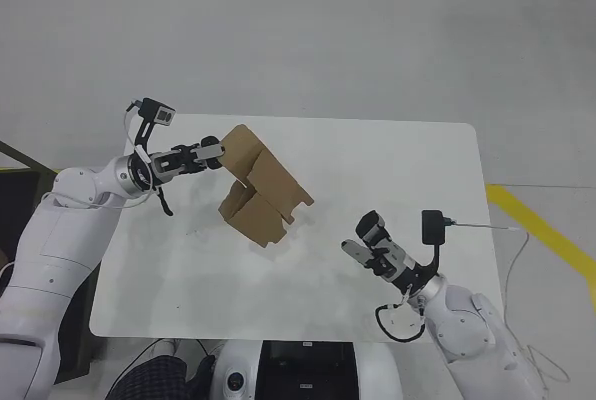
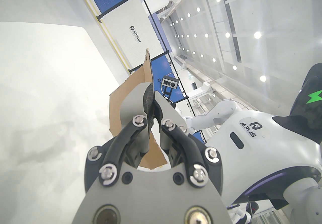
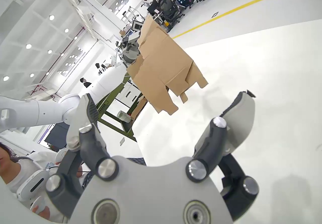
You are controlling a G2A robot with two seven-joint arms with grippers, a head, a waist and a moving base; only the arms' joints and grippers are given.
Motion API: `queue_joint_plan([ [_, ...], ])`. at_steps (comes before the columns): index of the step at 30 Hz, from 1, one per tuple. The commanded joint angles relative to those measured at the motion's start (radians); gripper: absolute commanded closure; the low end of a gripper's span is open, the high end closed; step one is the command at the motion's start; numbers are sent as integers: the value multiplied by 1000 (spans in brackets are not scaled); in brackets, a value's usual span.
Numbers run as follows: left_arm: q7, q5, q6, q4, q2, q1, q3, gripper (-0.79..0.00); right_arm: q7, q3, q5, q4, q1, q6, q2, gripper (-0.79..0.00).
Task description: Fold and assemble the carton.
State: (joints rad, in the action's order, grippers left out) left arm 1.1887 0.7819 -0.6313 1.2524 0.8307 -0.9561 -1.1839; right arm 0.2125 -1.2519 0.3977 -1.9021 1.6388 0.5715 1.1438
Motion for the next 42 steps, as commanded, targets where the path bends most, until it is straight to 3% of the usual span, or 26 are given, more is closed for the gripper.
queue_joint_plan([
  [1,0,0,0,0,0,0,0,0,-1,11,-30,3,0,4,2,-785],
  [9,0,0,0,0,0,0,0,0,113,174,-227,196,-140,74,26,-785],
  [22,0,0,0,0,0,0,0,0,-5,402,-216,372,-282,42,98,-785],
  [36,0,0,0,0,0,0,0,0,-48,519,-289,487,-362,66,158,-785],
  [42,0,0,0,0,0,0,0,0,-68,526,-321,516,-382,141,174,-785],
])
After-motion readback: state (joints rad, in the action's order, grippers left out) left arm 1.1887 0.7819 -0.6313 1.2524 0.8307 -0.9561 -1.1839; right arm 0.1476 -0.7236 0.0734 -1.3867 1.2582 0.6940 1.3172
